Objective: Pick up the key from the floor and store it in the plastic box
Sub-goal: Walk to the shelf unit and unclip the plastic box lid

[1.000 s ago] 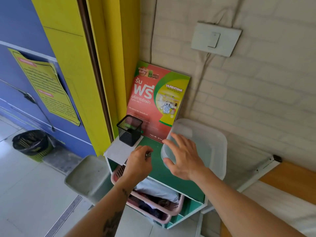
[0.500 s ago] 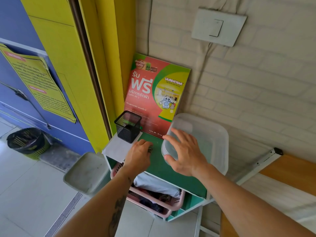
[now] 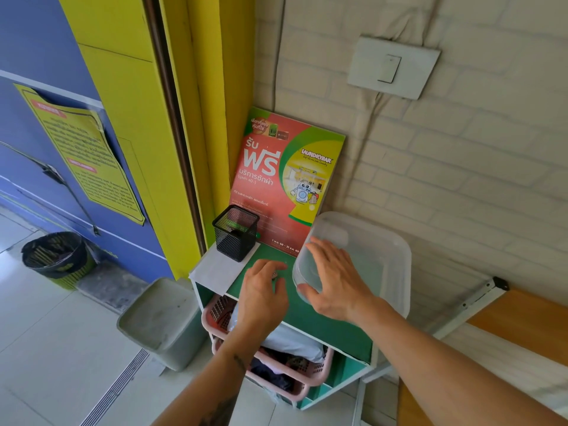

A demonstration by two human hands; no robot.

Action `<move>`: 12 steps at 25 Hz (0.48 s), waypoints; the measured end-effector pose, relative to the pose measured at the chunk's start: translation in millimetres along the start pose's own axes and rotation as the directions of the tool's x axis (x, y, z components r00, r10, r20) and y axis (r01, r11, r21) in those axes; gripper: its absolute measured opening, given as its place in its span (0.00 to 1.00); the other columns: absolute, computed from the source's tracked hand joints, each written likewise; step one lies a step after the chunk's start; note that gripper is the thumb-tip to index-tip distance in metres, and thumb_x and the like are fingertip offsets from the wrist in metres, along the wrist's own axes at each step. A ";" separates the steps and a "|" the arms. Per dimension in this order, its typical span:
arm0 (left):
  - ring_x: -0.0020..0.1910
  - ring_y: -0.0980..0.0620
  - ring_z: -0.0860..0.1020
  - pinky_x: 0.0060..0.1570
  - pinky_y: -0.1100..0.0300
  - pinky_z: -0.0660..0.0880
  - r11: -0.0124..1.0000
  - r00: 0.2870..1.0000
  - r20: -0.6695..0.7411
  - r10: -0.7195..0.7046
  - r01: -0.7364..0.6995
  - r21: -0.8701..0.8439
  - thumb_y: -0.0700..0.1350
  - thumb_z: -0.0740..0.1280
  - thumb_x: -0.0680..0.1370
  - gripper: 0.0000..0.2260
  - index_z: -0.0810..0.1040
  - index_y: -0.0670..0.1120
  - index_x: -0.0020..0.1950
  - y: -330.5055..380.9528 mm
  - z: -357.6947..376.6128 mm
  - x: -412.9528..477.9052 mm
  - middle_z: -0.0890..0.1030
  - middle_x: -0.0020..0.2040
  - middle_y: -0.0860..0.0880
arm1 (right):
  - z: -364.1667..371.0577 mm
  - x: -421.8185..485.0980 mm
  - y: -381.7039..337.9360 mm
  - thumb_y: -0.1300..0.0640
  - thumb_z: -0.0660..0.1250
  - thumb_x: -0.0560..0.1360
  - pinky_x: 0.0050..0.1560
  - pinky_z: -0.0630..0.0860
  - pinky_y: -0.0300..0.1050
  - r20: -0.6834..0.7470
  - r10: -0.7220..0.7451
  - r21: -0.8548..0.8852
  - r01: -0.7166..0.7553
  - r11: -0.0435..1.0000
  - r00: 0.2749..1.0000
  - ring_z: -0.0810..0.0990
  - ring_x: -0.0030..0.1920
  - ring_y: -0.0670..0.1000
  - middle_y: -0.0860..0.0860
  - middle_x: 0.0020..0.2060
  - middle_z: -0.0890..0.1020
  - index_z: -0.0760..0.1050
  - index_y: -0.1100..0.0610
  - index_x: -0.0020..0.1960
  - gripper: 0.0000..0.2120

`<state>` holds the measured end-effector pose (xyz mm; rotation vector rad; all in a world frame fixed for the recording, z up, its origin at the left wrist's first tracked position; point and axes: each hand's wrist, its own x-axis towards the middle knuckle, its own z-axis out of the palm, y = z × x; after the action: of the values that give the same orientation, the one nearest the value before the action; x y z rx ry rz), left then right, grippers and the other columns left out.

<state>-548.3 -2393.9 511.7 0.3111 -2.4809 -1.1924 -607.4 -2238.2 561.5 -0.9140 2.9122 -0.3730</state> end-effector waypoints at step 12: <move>0.51 0.52 0.82 0.55 0.51 0.79 0.817 0.859 0.417 -0.296 0.454 -0.355 0.40 0.62 0.78 0.13 0.80 0.50 0.59 2.5 9.8 5.8 0.85 0.52 0.51 | -4.2 -9.9 -5.2 0.36 0.63 0.72 0.75 0.48 0.67 0.125 0.176 -0.231 -0.144 0.962 0.976 0.45 0.79 0.63 0.59 0.80 0.47 0.40 0.52 0.80 0.48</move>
<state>-557.7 -2387.5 509.4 0.5294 -2.3822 -2.1020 -596.9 -2235.8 566.8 -0.6863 2.9054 0.0286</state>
